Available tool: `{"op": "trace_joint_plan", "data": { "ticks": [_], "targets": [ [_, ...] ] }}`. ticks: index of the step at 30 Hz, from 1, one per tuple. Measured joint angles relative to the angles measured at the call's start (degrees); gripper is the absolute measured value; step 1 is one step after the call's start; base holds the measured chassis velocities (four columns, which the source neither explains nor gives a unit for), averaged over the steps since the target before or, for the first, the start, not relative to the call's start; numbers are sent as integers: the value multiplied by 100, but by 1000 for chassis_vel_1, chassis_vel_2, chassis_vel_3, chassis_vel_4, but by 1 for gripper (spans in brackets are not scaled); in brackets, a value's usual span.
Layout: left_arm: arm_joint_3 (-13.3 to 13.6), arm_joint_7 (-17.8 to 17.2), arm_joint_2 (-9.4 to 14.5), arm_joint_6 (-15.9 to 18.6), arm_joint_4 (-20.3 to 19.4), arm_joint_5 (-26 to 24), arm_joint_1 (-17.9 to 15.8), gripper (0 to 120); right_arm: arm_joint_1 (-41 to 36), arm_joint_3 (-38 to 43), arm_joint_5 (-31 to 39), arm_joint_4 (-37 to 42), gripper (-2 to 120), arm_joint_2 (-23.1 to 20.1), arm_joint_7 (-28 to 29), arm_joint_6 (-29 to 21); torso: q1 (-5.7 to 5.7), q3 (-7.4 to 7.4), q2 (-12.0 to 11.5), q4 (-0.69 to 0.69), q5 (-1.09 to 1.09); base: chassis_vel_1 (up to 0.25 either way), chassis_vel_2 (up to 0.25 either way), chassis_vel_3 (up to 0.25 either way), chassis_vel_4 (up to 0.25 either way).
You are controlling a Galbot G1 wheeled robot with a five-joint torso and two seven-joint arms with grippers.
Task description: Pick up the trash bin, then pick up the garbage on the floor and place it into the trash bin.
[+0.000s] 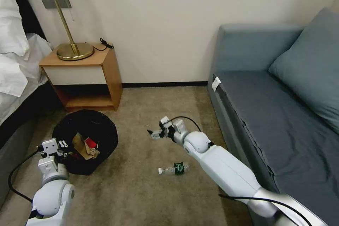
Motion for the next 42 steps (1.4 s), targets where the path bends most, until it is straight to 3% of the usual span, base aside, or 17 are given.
{"op": "trace_joint_plan", "data": {
  "ticks": [6, 13, 42],
  "targets": [
    [13, -5, -5, -11, 61, 3, -13, 4, -293, -233, -275, 261, 100, -671, -288, 69, 0, 0, 0, -1, 0, 0, 0, 0, 0],
    [22, -6, -40, -11, 77, 7, -43, 4, -530, -261, -566, 238, 100, -925, -426, 212, 0, 0, 1, -1, 0, 0, 0, 0, 0],
    [35, -25, -125, -24, 139, -12, 7, 4, -951, -400, -1354, -408, 100, -702, -872, 421, 0, 0, 1, 0, -1, 0, 0, 0, 0]
  ]
}}
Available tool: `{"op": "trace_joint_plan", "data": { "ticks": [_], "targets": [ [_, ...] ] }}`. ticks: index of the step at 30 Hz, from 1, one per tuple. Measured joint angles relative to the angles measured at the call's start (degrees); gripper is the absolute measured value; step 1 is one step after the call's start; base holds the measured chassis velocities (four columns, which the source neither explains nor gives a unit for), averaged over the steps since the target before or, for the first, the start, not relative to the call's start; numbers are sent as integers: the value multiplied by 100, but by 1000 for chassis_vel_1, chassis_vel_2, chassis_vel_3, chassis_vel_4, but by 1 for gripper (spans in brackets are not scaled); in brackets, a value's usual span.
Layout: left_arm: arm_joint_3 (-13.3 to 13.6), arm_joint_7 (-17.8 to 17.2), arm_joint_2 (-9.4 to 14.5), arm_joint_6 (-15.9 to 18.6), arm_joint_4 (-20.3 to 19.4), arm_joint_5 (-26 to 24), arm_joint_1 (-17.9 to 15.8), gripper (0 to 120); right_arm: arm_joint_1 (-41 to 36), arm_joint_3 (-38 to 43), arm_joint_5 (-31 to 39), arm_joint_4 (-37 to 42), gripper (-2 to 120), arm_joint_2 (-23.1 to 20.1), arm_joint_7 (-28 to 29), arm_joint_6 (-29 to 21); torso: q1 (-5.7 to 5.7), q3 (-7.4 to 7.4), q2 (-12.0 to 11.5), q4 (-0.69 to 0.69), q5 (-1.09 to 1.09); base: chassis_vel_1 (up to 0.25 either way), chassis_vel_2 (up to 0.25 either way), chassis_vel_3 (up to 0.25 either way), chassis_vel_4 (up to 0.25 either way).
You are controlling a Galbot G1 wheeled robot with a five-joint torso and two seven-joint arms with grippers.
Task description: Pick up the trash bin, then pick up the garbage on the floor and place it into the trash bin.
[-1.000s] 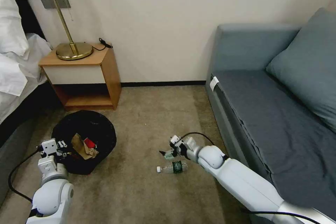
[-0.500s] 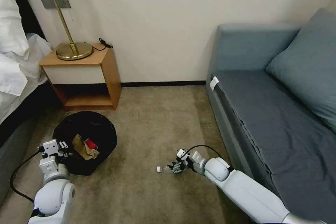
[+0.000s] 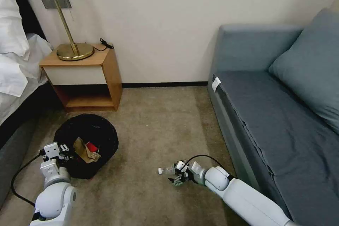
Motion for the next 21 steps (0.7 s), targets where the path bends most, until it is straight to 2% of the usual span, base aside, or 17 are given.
{"op": "trace_joint_plan", "data": {
  "ticks": [14, 17, 20, 21],
  "targets": [
    [-8, 0, -8, -8, 51, -21, -1, 4, 186, -47, -210, -503, 100, 312, -157, 90, 0, 0, 0, 0, 0, 0, 0, 0, 0],
    [-7, 0, -5, -8, 69, -22, -17, 4, 225, -56, -283, -580, 95, 351, -224, 96, 0, 0, 0, 0, 0, 0, 0, 0, 0],
    [6, 5, 15, -8, 71, -20, -40, 4, 288, -62, -318, -674, 80, 404, -278, 97, 0, 0, 0, 0, 0, 0, 0, 0, 0],
    [6, 5, 15, -8, 71, -20, -40, 4, 288, -62, -318, -674, 80, 404, -278, 97, 0, 0, 0, 0, 0, 0, 0, 0, 0]
  ]
}}
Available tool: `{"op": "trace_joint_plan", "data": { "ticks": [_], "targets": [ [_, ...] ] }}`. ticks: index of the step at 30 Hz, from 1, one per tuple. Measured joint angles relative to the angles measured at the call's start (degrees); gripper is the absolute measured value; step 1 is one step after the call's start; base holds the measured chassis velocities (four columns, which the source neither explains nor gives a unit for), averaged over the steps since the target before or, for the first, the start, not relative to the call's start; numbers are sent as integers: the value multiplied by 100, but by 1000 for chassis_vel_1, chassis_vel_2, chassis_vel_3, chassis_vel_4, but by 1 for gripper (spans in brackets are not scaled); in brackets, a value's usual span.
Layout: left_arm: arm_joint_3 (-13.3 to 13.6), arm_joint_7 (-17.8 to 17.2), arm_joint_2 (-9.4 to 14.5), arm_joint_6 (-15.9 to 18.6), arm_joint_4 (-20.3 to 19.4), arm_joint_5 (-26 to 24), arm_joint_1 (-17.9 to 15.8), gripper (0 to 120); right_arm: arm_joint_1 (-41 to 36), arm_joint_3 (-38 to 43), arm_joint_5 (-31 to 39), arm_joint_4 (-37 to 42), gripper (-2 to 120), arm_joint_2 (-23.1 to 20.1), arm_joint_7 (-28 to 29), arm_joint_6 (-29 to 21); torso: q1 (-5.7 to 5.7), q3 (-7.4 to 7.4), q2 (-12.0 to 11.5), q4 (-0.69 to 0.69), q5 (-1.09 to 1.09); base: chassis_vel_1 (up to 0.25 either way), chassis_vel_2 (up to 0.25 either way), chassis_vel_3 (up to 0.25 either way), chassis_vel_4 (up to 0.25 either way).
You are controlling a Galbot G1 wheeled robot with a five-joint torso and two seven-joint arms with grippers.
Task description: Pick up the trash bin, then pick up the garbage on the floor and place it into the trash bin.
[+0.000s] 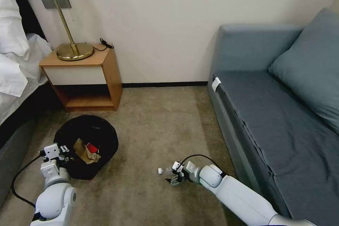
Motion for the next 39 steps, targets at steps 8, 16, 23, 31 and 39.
{"op": "trace_joint_plan", "data": {
  "ticks": [8, 16, 23, 31, 39],
  "targets": [
    [-6, 3, 68, 2, 88, -31, -54, 4, 19, 5, -86, -168, 51, 126, -59, 34, 0, 0, 0, 0, 0, 0, 0, 0, 0],
    [3, 7, 65, 12, 121, -33, -119, 4, 38, 3, -104, -227, 23, 149, -80, 70, 0, 0, 0, 0, 0, 0, 0, 0, 0],
    [11, 10, 39, 16, 128, -26, -109, 4, -20, 27, -123, -208, 8, 116, -103, 107, 0, 0, 0, 0, 1, 0, 0, 0, 0],
    [13, 11, 22, 16, 122, -11, -91, 4, -80, 78, -158, -171, 7, 95, -110, 127, 0, 0, 0, 0, 1, 0, 0, 0, 0],
    [16, 10, -7, 18, 32, 4, -56, 4, -60, 346, -300, -272, 7, 181, -128, 209, 0, 0, -1, -1, 1, 0, 0, 0, 0]
  ]
}}
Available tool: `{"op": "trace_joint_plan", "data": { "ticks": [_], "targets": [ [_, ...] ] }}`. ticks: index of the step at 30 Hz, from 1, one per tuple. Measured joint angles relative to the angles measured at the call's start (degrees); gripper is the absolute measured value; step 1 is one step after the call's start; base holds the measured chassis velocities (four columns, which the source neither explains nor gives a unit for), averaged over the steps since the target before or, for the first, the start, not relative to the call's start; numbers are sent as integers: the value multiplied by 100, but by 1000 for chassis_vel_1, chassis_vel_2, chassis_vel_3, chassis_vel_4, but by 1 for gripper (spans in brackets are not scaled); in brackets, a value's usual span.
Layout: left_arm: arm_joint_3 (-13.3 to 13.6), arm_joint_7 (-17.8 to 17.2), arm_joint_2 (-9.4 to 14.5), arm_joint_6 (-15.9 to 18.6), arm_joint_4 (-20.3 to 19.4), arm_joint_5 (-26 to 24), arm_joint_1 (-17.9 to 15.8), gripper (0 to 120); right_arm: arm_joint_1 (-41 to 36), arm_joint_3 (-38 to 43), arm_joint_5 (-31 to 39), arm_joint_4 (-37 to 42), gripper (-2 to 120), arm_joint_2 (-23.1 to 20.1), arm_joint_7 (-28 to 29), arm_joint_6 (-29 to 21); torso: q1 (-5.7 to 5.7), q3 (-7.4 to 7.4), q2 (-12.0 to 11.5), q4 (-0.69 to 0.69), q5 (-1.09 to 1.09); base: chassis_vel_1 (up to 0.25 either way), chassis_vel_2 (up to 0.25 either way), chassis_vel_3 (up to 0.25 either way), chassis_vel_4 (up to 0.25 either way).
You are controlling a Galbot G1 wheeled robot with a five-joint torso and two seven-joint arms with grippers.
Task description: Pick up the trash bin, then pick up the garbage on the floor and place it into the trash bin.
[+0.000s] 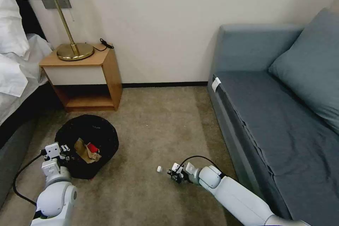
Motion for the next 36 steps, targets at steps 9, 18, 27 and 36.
{"op": "trace_joint_plan", "data": {
  "ticks": [9, 18, 27, 36],
  "targets": [
    [21, -1, -49, 2, -67, 22, 46, 4, 433, 510, 40, -259, 6, 266, 1, 35, 0, 0, 0, 0, 0, 0, 0, 0, 0],
    [52, -6, -99, -9, -128, 83, 88, 4, 915, 1335, 162, -707, 6, 719, 95, 70, 0, 0, 0, 1, -1, 0, 0, 0, 0],
    [93, -9, -158, -21, -194, 134, 122, 4, 1250, 1747, 529, -630, 6, 930, 270, 23, 0, 0, 0, 0, 0, 0, 0, 0, 0],
    [100, -15, -174, -26, -256, 155, 150, 4, 1360, 1537, 1133, 22, 6, 1019, 481, -71, 0, 0, 0, 0, -1, 0, 0, 0, 0]
  ]
}}
